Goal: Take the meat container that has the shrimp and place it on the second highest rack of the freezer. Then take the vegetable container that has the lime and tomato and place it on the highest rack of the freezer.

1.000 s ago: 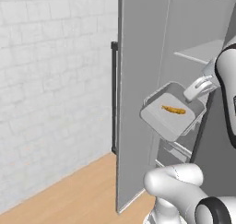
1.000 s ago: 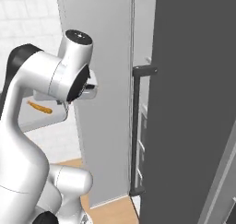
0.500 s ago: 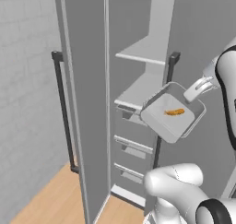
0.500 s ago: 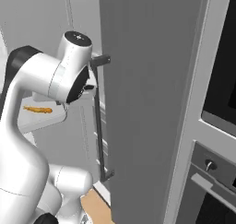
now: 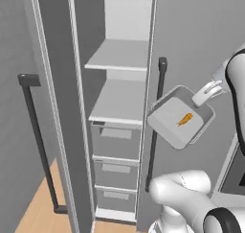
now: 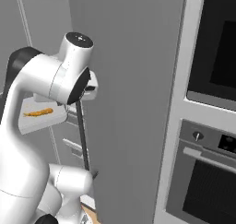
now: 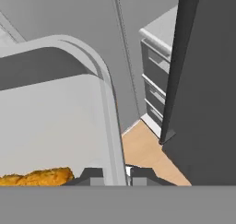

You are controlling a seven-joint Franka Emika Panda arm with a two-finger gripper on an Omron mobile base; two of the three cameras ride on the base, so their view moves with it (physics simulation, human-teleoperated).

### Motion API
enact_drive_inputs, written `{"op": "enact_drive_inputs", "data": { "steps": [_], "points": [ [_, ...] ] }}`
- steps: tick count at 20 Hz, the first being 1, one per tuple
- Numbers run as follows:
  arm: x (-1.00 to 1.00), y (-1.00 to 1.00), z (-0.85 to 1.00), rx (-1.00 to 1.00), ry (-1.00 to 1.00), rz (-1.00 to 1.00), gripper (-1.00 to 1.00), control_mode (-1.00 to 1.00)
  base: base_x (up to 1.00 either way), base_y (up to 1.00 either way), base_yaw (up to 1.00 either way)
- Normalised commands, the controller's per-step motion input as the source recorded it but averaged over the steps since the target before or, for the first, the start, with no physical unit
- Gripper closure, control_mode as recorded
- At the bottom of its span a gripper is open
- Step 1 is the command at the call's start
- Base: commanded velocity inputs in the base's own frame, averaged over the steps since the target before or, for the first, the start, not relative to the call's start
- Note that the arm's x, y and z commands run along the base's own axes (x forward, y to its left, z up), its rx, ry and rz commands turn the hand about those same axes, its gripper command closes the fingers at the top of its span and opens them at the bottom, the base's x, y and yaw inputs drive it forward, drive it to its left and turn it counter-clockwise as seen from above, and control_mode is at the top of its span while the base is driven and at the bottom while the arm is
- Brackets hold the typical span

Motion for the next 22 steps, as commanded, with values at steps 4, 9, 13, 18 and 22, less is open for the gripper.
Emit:
{"op": "enact_drive_inputs", "data": {
  "steps": [4, 9, 13, 18, 22],
  "points": [
    [0.00, 0.00, 0.00, 0.00, 0.00, 0.00, 1.00, 1.00, 0.00, 0.77, -0.31],
    [0.00, 0.00, 0.00, 0.00, 0.00, 0.00, 1.00, 1.00, -0.21, 0.56, -0.21],
    [0.00, 0.00, -0.10, 0.02, 0.00, -0.03, 1.00, -1.00, -0.15, 0.09, -0.05],
    [0.26, 0.10, -0.83, 0.02, 0.05, -0.61, 1.00, -1.00, 0.00, 0.00, 0.00],
    [0.06, 0.17, -0.94, 0.07, 0.02, -0.96, 1.00, -1.00, 0.00, 0.00, 0.00]
  ]
}}
